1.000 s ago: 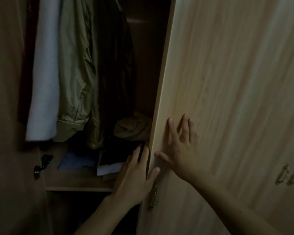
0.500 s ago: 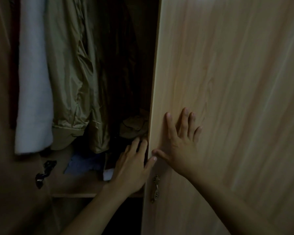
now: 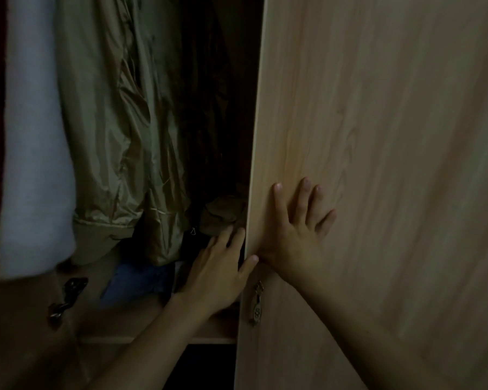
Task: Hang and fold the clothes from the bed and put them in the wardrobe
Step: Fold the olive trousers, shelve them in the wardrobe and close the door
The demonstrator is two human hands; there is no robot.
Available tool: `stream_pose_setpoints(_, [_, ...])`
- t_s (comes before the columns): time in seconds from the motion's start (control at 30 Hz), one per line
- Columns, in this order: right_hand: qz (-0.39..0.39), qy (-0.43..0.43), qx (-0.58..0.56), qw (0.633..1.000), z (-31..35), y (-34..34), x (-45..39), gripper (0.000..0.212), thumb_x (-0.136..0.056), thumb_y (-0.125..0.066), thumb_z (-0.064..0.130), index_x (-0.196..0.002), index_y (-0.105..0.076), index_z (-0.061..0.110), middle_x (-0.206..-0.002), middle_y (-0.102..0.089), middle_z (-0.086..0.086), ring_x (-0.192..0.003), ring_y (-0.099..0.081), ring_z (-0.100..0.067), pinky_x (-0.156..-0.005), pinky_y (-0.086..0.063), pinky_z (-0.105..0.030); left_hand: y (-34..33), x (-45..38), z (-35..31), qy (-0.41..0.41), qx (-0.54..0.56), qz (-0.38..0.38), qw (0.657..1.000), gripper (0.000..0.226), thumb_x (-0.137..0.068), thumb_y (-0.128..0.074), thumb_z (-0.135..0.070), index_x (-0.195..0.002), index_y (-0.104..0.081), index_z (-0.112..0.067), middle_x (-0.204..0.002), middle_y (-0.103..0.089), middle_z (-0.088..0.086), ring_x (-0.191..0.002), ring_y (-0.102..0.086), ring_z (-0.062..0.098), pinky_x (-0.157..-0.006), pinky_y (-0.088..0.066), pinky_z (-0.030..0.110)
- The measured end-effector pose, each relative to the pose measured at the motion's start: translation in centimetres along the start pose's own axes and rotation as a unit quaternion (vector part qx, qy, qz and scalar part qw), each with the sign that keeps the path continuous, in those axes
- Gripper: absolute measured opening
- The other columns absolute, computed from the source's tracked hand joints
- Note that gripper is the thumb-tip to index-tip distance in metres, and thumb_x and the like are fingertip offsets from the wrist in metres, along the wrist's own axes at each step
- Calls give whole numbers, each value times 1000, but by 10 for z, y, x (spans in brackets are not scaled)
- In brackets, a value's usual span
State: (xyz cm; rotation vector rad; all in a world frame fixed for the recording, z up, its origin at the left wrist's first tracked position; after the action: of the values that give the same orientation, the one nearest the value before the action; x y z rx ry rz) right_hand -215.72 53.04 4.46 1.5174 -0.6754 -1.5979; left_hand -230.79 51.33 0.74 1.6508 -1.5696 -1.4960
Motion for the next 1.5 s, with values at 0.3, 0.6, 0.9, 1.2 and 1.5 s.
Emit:
stream_pose_setpoints(0.3, [-3, 12, -8, 1000, -3, -4, -3, 150, -51, -79, 71, -147, 30, 33, -152, 40, -14, -138, 38, -41, -105, 11, -74, -3, 3, -3, 13, -17, 12, 1000, 68, -101, -35, -55, -157, -14, -23, -163, -14, 0, -144, -27, 23, -111, -35, 37])
stream_pose_setpoints(0.6, [-3, 13, 0, 1000, 2, 9, 4, 135, -68, -77, 55, -148, 29, 32, -151, 43, -14, -135, 42, -40, -107, 5, -75, 25, 43, 1, 22, -58, 14, 998, 67, -101, -33, -58, -158, -14, -29, -166, -5, -7, -149, -19, 24, -116, -29, 42])
stream_pose_setpoints(0.9, [-31, 56, -50, 997, 17, 29, 52, 74, -89, -61, 39, -149, -21, 23, -162, -5, -12, -150, -1, -33, -118, -17, -56, 36, 93, 6, 43, -19, -9, 999, 66, -100, -30, -60, -158, -17, -29, -166, -9, -6, -148, -19, 23, -117, -27, 41])
stream_pose_setpoints(1.2, [-36, 138, -72, 987, 21, 52, 111, 55, -87, -65, 36, -136, -47, 19, -155, -30, -14, -144, -24, -33, -111, -34, -52, 35, 140, -12, 18, 15, -23, 999, 65, -99, -31, -58, -155, -29, -24, -163, -23, -1, -146, -25, 21, -118, -26, 38])
stream_pose_setpoints(1.5, [0, 179, -221, 959, 49, 74, 157, 55, -85, -63, 33, -135, -47, 18, -151, -33, -13, -129, -45, -32, -100, -39, -37, 103, 207, -30, 60, -34, -120, 990, 69, -93, -26, -62, -147, -43, -23, -155, -36, -6, -139, -35, 15, -111, -36, 35])
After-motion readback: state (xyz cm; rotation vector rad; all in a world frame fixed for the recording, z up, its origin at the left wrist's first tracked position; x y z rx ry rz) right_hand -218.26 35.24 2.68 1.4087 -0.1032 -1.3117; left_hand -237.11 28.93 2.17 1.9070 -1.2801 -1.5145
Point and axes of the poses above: each hand's wrist, its own x-axis away from the middle knuckle, its own y-axis out of the back of the hand, z = x × y, the point moved 4 cm from there along -x, towards the middle knuckle
